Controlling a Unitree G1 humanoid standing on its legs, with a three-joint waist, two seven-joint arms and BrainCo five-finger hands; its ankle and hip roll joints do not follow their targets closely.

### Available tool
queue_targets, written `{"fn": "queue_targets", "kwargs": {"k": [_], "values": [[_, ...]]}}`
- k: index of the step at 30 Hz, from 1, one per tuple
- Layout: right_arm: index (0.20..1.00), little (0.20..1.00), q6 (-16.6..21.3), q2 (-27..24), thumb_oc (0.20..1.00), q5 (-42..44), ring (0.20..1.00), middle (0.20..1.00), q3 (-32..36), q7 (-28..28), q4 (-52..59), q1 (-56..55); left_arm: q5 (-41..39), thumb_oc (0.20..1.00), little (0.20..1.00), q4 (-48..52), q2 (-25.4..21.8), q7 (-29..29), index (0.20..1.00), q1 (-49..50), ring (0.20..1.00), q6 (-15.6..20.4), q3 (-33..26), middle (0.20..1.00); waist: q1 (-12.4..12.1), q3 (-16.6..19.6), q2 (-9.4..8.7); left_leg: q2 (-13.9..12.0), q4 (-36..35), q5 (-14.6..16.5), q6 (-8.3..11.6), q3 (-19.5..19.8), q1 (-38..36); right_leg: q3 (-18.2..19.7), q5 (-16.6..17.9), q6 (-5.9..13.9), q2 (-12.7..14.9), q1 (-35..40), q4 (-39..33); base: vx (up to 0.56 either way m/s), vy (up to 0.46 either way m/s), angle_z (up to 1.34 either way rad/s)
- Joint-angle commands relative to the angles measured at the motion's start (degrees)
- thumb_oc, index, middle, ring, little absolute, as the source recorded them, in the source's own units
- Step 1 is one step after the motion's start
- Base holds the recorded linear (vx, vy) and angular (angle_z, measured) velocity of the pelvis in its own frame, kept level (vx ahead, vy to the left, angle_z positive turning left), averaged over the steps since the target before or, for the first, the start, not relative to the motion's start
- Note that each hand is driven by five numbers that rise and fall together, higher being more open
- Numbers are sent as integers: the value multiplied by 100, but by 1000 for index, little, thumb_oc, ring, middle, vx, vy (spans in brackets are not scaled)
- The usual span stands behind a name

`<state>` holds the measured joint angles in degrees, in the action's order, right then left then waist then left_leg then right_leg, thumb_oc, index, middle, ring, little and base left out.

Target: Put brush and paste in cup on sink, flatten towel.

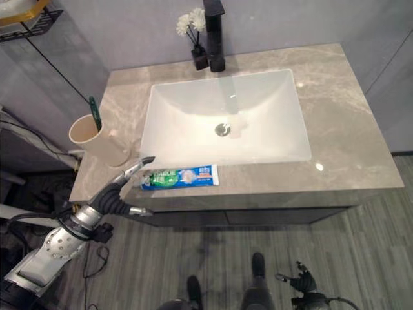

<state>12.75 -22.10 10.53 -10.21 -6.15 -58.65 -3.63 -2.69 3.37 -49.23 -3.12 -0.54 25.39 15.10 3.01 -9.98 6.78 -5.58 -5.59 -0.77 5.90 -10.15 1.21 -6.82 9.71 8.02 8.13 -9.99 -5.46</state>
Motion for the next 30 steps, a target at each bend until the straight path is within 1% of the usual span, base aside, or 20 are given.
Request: {"fn": "queue_targets", "kwargs": {"k": [1,5,12,19,25,30], "values": [[1000,1000,170,-44,1000,192,1000,1000,51,-17,185,224,-227,1000,1000,-38,-25,-22,1000,-526,1000,116,73,1000,116,-235,-26,147,59,67,-95,331,-150,206,-287,276,230,297,282,39,-18,0],[1000,1000,180,-29,1000,229,1000,1000,56,-21,207,231,-185,1000,1000,-208,6,-28,1000,-576,1000,74,105,1000,133,-253,-41,118,59,56,-81,331,-125,216,-308,265,206,272,282,11,-6,0],[1000,1000,182,-5,1000,273,1000,1000,58,-32,230,273,-204,1000,1000,-222,10,-4,1000,-648,1000,38,106,1000,125,-283,-62,80,59,51,-53,299,-108,242,-336,249,156,232,284,0,0,0],[1000,1000,209,6,1000,317,1000,1000,35,-40,390,221,-159,1000,1000,-315,28,6,1000,-790,1000,-34,223,1000,165,-328,-104,3,59,50,-27,218,-135,337,-410,204,53,157,366,18,-13,-3],[1000,1000,220,19,1000,346,1000,1000,74,-30,331,173,-93,1000,1000,-366,24,11,1000,-846,1000,-68,260,1000,192,-333,-98,-26,59,47,-12,198,-160,347,-431,193,15,153,351,15,-10,-9],[1000,1000,244,20,1000,406,1000,1000,104,-48,414,172,100,1000,1000,-533,135,-144,1000,-923,1000,-188,183,1000,213,-377,-97,-49,59,21,9,192,-105,372,-411,185,-1,72,335,0,0,0]]}}
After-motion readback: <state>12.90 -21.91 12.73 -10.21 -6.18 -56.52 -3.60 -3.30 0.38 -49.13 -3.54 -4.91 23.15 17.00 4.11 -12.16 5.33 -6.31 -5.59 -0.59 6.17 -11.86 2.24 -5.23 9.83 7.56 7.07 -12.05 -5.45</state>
